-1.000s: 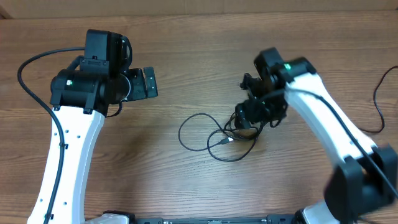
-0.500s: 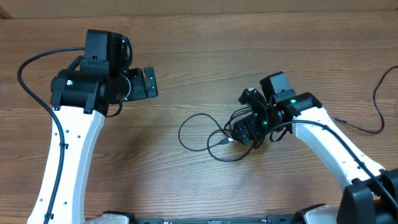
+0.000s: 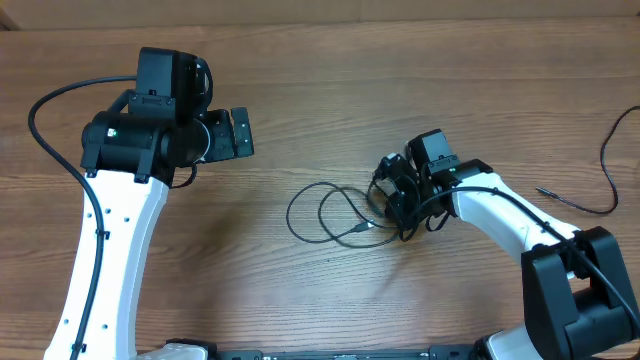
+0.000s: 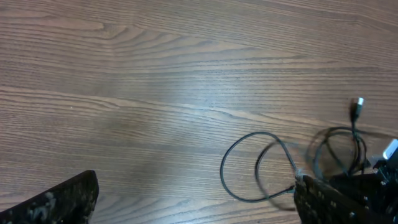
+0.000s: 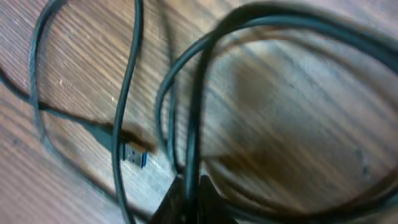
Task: Untangle cables
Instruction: 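Lower the right gripper onto the remaining cables and grasp one, then lift the grasped cable up and pull it off to the upper right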
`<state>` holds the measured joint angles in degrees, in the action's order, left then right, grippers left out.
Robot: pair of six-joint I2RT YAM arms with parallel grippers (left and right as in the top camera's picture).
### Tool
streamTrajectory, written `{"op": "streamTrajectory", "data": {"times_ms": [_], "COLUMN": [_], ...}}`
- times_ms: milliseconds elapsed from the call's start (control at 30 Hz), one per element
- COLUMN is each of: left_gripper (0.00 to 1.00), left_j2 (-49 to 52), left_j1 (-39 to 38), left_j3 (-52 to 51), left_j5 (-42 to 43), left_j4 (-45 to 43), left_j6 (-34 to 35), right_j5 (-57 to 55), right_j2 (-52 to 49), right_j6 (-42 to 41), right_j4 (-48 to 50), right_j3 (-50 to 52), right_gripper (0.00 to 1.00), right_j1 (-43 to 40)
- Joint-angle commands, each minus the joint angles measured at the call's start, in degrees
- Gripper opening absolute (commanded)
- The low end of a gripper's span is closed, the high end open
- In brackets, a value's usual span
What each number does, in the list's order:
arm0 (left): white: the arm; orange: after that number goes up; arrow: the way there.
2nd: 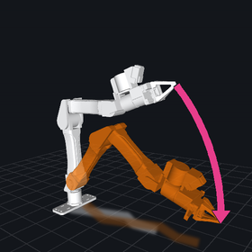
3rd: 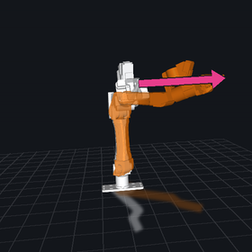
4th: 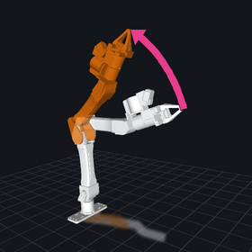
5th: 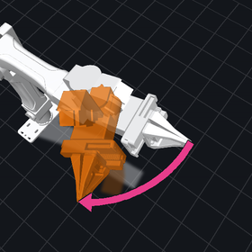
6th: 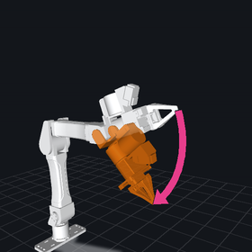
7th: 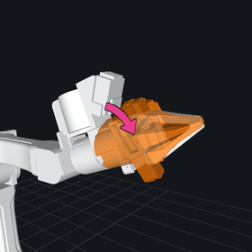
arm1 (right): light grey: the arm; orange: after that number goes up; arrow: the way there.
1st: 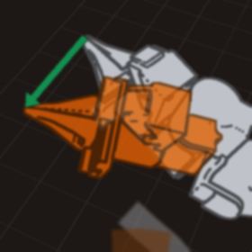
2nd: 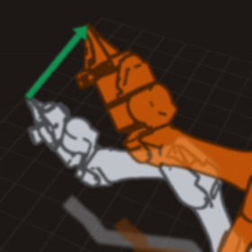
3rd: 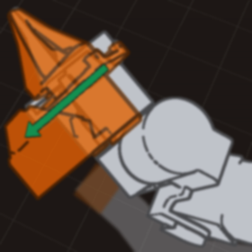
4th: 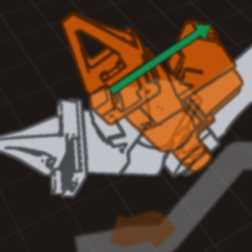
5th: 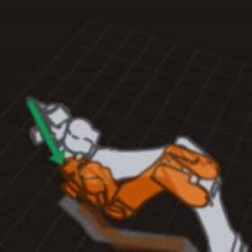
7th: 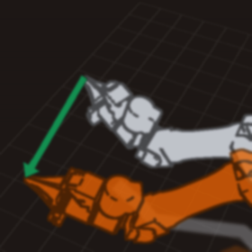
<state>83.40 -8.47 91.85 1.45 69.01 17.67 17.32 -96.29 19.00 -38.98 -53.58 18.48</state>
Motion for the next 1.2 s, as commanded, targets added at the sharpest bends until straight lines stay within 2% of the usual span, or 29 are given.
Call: {"op": "streamTrajectory", "data": {"times_ms": [0, 100, 300, 500, 633, 767, 1000, 1167], "left_gripper": [1.0, 1.0, 1.0, 1.0, 1.0, 1.0, 1.0, 1.0], "left_j2": [-0.24, -0.24, -0.24, -0.24, -0.24, -0.24, -0.24, -0.24], "left_j1": [0.2, 0.2, 0.2, 0.2, 0.2, 0.2, 0.2, 0.2], "left_j3": [0.13, 0.13, 0.13, 0.11, 0.11, 0.11, 0.13, 0.13], "left_j5": [0.02, 0.02, 0.02, 0.02, 0.0, 0.02, 0.02, 0.02], "left_j4": [-0.02, -0.02, -0.02, -0.02, -0.02, -0.02, -0.02, -0.02], "left_j6": [0.35, 0.35, 0.35, 0.35, 0.35, 0.35, 0.35, 0.35], "right_j5": [-0.42, -0.74, -3.23, -12.85, -15.34, -15.34, -15.39, -15.37], "right_j2": [2.21, 4.5, 5.33, 5.33, 5.35, 5.55, 6.25, 6.29], "right_j6": [-2.12, -3.45, -7.26, -7.23, -7.23, -7.21, -3.54, -3.54], "right_j4": [-4.37, -12.94, -36.17, -41.31, -39.93, -35.26, -24.68, -10.25], "right_j3": [-6.67, -15.58, -46.71, -67.08, -77.42, -83.34, -83.8, -83.8], "right_gripper": [0.04, 0.04, 0.04, 0.04, 0.04, 0.04, 0.04, 0.04], "right_j1": [0.2, 0.2, 0.2, 0.22, 0.2, 0.22, 0.2, 0.2]}}
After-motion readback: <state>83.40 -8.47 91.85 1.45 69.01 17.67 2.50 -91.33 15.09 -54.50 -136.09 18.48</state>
